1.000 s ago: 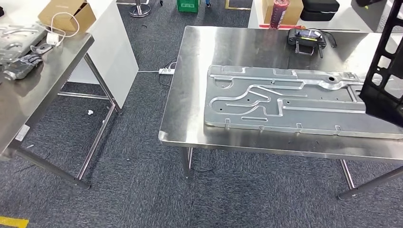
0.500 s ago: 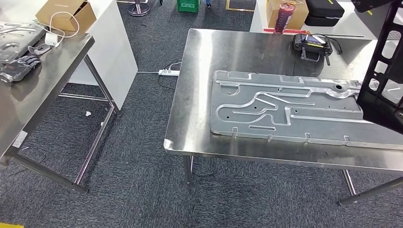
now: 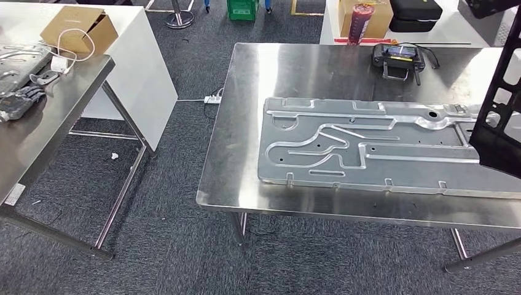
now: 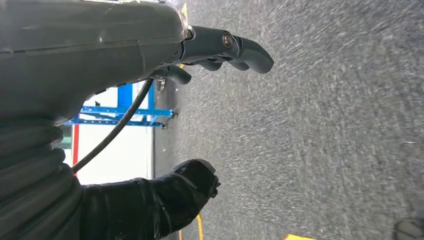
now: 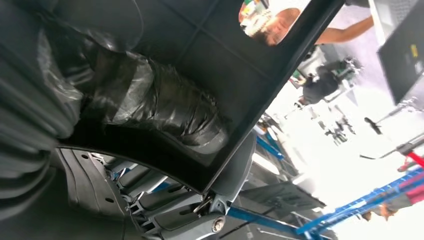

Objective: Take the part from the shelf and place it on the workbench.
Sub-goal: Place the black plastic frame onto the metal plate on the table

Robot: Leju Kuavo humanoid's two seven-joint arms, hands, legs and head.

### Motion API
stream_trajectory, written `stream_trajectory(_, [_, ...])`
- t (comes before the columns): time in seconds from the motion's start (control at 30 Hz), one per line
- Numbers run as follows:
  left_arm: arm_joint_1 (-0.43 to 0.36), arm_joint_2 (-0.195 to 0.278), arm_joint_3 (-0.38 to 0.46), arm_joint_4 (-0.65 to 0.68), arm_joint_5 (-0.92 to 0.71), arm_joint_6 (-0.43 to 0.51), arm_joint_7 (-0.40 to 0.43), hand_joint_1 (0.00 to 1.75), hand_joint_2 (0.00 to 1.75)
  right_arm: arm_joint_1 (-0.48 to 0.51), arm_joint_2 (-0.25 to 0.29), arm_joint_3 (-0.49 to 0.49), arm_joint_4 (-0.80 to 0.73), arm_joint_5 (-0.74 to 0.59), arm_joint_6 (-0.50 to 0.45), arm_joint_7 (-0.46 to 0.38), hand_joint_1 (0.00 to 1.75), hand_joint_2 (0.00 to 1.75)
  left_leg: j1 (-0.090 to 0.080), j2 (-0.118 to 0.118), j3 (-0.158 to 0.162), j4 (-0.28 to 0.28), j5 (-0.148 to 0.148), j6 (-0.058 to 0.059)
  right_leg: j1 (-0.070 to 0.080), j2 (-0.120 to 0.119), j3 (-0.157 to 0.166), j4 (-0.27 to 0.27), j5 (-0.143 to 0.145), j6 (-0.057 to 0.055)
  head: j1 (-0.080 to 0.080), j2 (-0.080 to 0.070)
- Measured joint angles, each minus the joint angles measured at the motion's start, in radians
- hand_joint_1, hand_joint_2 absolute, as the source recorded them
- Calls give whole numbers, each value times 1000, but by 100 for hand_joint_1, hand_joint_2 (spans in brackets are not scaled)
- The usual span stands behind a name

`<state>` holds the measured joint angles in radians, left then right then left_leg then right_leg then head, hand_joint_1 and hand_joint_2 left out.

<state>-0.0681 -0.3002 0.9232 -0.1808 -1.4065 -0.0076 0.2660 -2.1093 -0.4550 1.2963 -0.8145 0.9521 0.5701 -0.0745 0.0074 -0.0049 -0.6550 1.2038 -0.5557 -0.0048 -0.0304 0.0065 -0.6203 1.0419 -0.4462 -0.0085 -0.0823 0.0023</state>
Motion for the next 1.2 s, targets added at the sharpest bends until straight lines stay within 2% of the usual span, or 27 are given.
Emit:
stream_trajectory(0.03, [0, 0, 0, 0, 0, 0, 0, 0, 175, 0, 0, 1, -4, -6, 7, -3, 175, 175, 1, 0, -41, 63, -14, 0, 2, 1, 4, 0, -3, -3, 0, 0])
stream_trajectory(0.07, [-1, 0, 0, 0, 0, 0, 0, 0, 175, -1, -1, 2, -9, -11, 14, -6, 175, 175, 0, 0, -72, 101, -13, 2, 6, 1, 9, 0, -8, -5, 0, 0])
stream_trajectory(0.1, [0, 0, 0, 0, 0, 0, 0, 0, 175, -1, -1, 2, -14, -16, 20, -9, 175, 175, -1, 0, -86, 103, 9, 7, 9, 3, 15, 0, -12, -7, 0, 0])
stream_trajectory(0.13, [1, 0, 0, 0, 0, 0, 0, 0, 175, -2, -2, 3, -19, -18, 24, -10, 175, 175, -4, 0, -82, 67, 47, 15, 13, 4, 21, 0, -17, -8, 0, 0])
stream_trajectory(0.17, [2, 0, 0, 0, 0, 0, 0, 0, 175, -3, -2, 3, -23, -20, 25, -10, 175, 175, -9, -1, -62, 3, 96, 28, 16, 4, 28, -1, -21, -10, 0, 0])
stream_trajectory(0.23, [3, 4, 1, 0, 0, 1, 0, 0, 175, -8, -10, 4, -27, -21, 27, -11, 175, 175, -23, 0, -17, -115, 158, 61, 19, 4, 38, -4, -29, -9, 1, 0])
stream_trajectory(0.3, [0, 8, 1, 0, -1, 2, 0, 0, 175, -12, -18, 5, -31, -22, 28, -12, 175, 175, -35, 3, 8, -171, 160, 81, 14, 3, 38, -10, -30, -1, -1, 0])
stream_trajectory(0.33, [-1, 8, 1, 0, -2, 2, 0, 0, 175, -12, -20, 5, -33, -22, 29, -12, 175, 175, -37, 4, 16, -187, 157, 82, 14, 2, 39, -15, -30, 5, -3, 0])
stream_trajectory(0.4, [1, 6, 1, 0, -3, 3, 0, 0, 175, -13, -23, 5, -36, -22, 34, -12, 175, 175, -30, 7, 41, -223, 160, 80, 12, 1, 42, -15, -34, 13, -3, 0])
stream_trajectory(0.43, [3, 5, 1, 0, -3, 3, 0, 0, 175, -15, -25, 5, -38, -23, 39, -12, 175, 175, -26, 9, 54, -241, 164, 78, 13, 0, 33, 6, -46, 16, -2, 0])
stream_trajectory(0.47, [3, 4, 2, 0, -3, 3, 0, 0, 175, -18, -28, 5, -39, -24, 45, -12, 175, 175, -23, 10, 66, -253, 165, 76, 13, 0, 11, 48, -65, 19, -1, 0])
stream_trajectory(0.53, [0, 5, 3, 0, -3, 3, 0, 0, 175, -18, -32, 5, -43, -26, 58, -15, 175, 175, -22, 11, 76, -255, 158, 75, 9, -1, -62, 170, -107, 28, 0, 0])
stream_trajectory(0.57, [-2, 5, 3, 0, -3, 3, 0, 0, 175, -14, -34, 5, -45, -26, 63, -17, 175, 175, -20, 11, 80, -251, 151, 72, 5, -1, -95, 215, -113, 33, 0, 0])
stream_trajectory(0.6, [-2, 5, 3, 0, -3, 3, 0, 0, 175, -11, -35, 5, -47, -26, 68, -20, 175, 175, -17, 10, 83, -244, 142, 69, 0, -1, -113, 229, -99, 39, 0, 0])
stream_trajectory(0.63, [-2, 4, 3, 0, -3, 2, 0, 0, 175, -9, -37, 5, -49, -26, 71, -21, 175, 175, -13, 8, 87, -235, 132, 63, -5, -2, -112, 204, -67, 45, 0, 0])
stream_trajectory(0.67, [-1, 4, 4, 0, -4, 2, 1, 0, 175, -9, -39, 5, -51, -26, 75, -23, 175, 175, -8, 6, 90, -222, 119, 56, -10, -3, -93, 145, -23, 52, 0, 0])
stream_trajectory(0.7, [0, 4, 4, 0, -4, 3, 1, 0, 175, -10, -45, 5, -53, -26, 77, -24, 175, 175, -4, 4, 90, -209, 106, 48, -13, -4, -71, 89, 7, 59, 1, 0])
stream_trajectory(0.73, [0, 4, 4, 0, -5, 3, 1, 0, 175, -11, -49, 5, -56, -27, 79, -25, 175, 175, -3, 2, 88, -193, 93, 40, -14, -3, -51, 43, 25, 61, 2, 0])
stream_trajectory(0.77, [0, 4, 5, 0, -6, 4, 2, 0, 175, -12, -52, 5, -59, -27, 81, -27, 175, 175, -3, 1, 85, -182, 83, 34, -13, -1, -41, 19, 28, 58, 4, 0])
stream_trajectory(0.9, [-1, 5, 5, 0, -6, 5, 4, 0, 175, -11, -61, 5, -70, -27, 89, -31, 175, 175, -3, 0, 80, -166, 65, 16, -9, 4, -37, 20, 13, 27, 6, 0])
stream_trajectory(0.93, [-1, 5, 5, 0, -7, 5, 4, 0, 175, -12, -61, 5, -72, -27, 92, -31, 175, 175, -2, 1, 70, -142, 53, 11, -10, 5, -33, 19, 10, 20, 5, 0])
stream_trajectory(0.97, [-2, 5, 5, 0, -7, 5, 4, 0, 175, -12, -62, 4, -75, -27, 94, -32, 175, 175, -1, 2, 48, -98, 33, 7, -11, 5, -29, 19, 7, 14, 5, 0])
stream_trajectory(1.03, [-3, 5, 5, 0, -8, 5, 4, 0, 175, -9, -62, 4, -79, -27, 96, -34, 175, 175, 0, 3, -27, 35, -14, 2, -8, 6, -20, 19, -1, 7, 4, 0])
stream_trajectory(1.07, [-3, 5, 5, 0, -8, 5, 4, 0, 175, -6, -62, 4, -81, -27, 96, -36, 175, 175, 1, 3, -65, 91, -25, 4, -5, 7, -15, 19, -6, 5, 4, 0])
stream_trajectory(1.1, [-2, 5, 5, 0, -8, 5, 4, 0, 175, -3, -62, 4, -82, -27, 96, -37, 175, 175, 0, 2, -89, 115, -17, 8, -1, 8, -9, 19, -11, 4, 4, 0])
stream_trajectory(1.13, [-2, 5, 5, 0, -8, 5, 4, 0, 175, -1, -62, 4, -84, -27, 96, -39, 175, 175, -2, 2, -92, 99, 11, 15, 3, 8, -1, 19, -17, 3, 4, 0])
stream_trajectory(1.2, [0, 6, 5, 0, -8, 5, 4, 0, 175, 0, -62, 4, -86, -27, 96, -40, 175, 175, -13, 1, -52, -25, 100, 42, 10, 9, 17, 17, -28, 0, 5, 0])
